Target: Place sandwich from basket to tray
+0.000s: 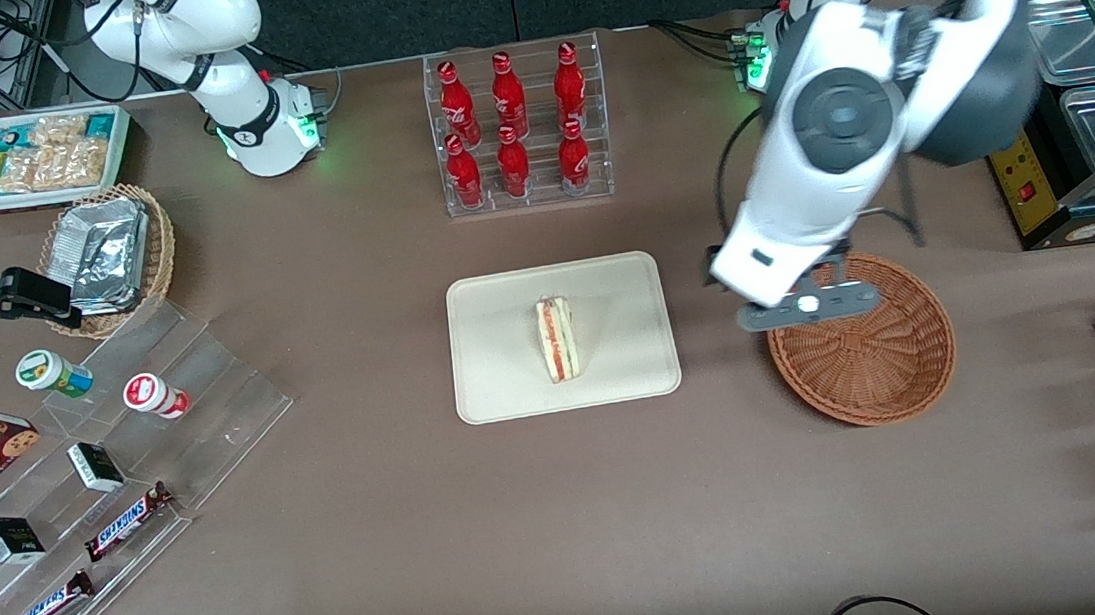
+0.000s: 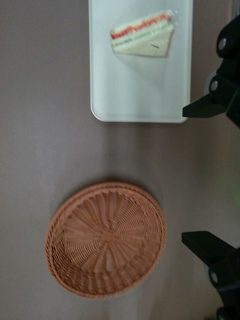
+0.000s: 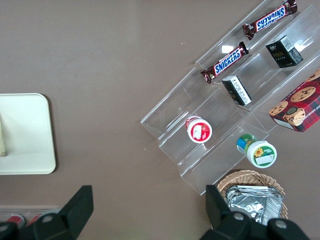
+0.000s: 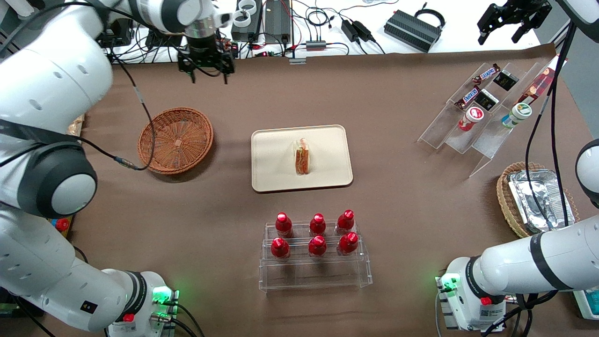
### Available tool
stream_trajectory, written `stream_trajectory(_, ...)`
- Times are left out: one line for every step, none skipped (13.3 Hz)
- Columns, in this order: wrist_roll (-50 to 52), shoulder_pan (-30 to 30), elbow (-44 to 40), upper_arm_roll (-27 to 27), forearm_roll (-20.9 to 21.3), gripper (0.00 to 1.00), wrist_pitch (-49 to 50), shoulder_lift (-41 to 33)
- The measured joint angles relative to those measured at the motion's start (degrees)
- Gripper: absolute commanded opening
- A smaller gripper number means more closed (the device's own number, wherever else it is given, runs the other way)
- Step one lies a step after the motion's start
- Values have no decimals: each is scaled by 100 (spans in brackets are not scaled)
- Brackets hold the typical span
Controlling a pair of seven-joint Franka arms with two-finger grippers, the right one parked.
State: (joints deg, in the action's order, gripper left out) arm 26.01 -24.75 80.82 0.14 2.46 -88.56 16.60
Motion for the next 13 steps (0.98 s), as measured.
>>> stream_trajectory(-222,166,11,1,-1,100,151,-104)
stream_trajectory(-591,358,26,3,-13,100,284,-210)
stream_trajectory(-979,557,52,8,-36,100,401,-316)
stream_trajectory(-1260,745,98,11,-49,100,491,-422)
stream_trajectory(-1489,926,171,14,-55,100,551,-530)
stream_trajectory(-1742,1099,260,15,-59,100,565,-635)
stream_trajectory(-2014,1265,358,16,-59,100,566,-739)
stream_trajectory(-2245,1413,445,17,-59,100,566,-834)
stream_trajectory(-2443,1541,517,18,-56,100,566,-914)
stream_trajectory(-2616,1645,589,19,-48,100,566,-991)
stream_trajectory(-2721,1750,668,22,-41,100,565,-1063)
stream_trajectory(-2769,1854,747,23,-39,100,560,-1136)
stream_trajectory(-2785,1966,809,22,-38,100,553,-1194)
